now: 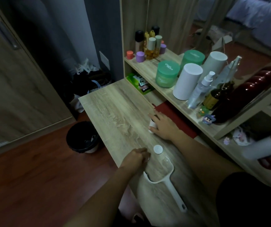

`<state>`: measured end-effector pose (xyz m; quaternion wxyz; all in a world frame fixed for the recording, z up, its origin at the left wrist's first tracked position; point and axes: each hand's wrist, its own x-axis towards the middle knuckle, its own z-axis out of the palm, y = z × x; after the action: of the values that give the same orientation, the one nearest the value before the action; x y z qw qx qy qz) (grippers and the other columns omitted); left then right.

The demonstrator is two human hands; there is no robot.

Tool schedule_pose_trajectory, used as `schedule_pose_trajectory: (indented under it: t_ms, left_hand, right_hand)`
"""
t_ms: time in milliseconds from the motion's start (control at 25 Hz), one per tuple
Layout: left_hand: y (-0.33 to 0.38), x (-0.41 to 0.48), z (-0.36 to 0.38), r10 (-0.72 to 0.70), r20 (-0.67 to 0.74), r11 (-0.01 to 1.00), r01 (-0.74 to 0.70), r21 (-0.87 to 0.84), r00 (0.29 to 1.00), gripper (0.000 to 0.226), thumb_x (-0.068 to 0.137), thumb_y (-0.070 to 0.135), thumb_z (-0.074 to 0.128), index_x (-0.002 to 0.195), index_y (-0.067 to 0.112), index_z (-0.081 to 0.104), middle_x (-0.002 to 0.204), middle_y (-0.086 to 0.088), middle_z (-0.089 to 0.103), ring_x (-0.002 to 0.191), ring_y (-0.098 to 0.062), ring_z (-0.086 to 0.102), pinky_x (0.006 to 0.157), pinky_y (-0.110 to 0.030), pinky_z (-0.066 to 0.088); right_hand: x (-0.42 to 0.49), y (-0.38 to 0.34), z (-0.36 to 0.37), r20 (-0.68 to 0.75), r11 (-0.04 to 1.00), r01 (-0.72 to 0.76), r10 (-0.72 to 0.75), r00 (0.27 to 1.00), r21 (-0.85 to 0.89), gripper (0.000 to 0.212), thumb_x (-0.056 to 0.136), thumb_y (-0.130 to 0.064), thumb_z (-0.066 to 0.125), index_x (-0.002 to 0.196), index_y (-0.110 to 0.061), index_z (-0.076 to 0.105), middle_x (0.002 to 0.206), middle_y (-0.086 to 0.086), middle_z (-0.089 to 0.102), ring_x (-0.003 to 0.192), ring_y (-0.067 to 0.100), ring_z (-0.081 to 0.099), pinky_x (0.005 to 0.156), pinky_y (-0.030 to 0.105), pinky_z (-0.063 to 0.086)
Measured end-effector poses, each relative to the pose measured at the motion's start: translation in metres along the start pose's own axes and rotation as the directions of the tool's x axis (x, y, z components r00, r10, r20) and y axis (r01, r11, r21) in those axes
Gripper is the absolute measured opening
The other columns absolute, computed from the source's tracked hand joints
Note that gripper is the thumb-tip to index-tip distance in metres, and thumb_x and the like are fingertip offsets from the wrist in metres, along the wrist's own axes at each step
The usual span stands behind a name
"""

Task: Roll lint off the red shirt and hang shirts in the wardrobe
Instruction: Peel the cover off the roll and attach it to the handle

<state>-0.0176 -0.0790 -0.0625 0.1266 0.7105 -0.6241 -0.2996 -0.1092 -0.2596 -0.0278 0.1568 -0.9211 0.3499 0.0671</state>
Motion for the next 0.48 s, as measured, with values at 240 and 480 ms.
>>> schedule_pose_trajectory:
  t_ms: [240, 480]
  left_hand:
    - [-0.004, 0.008, 0.023, -0.023, 0.024, 0.965, 0.016, 0.263, 0.999, 0.032, 0.095, 0.025, 0.042, 0.123, 0.016, 0.053, 0.126, -0.01, 0.053, 0.11, -0.03, 0.05, 0.085, -0.037, 0.046]
    - [-0.004, 0.014, 0.003, -0.219, -0.155, 0.971, 0.199, -0.132, 0.963, 0.044, 0.085, 0.034, 0.058, 0.124, 0.015, 0.05, 0.116, -0.008, 0.058, 0.103, -0.026, 0.057, 0.082, -0.025, 0.042]
  right_hand:
    - [0.008, -0.001, 0.016, -0.044, 0.997, -0.041, 0.043, 0.998, 0.06, 0.055, 0.091, -0.016, 0.053, 0.141, -0.022, 0.031, 0.148, 0.015, 0.024, 0.126, 0.037, 0.039, 0.099, 0.047, 0.041]
    - [-0.011, 0.001, 0.008, -0.162, 0.837, -0.191, 0.314, 0.935, 0.513, 0.048, 0.09, -0.029, 0.056, 0.132, -0.013, 0.04, 0.124, 0.014, 0.046, 0.1, 0.029, 0.055, 0.08, 0.033, 0.047]
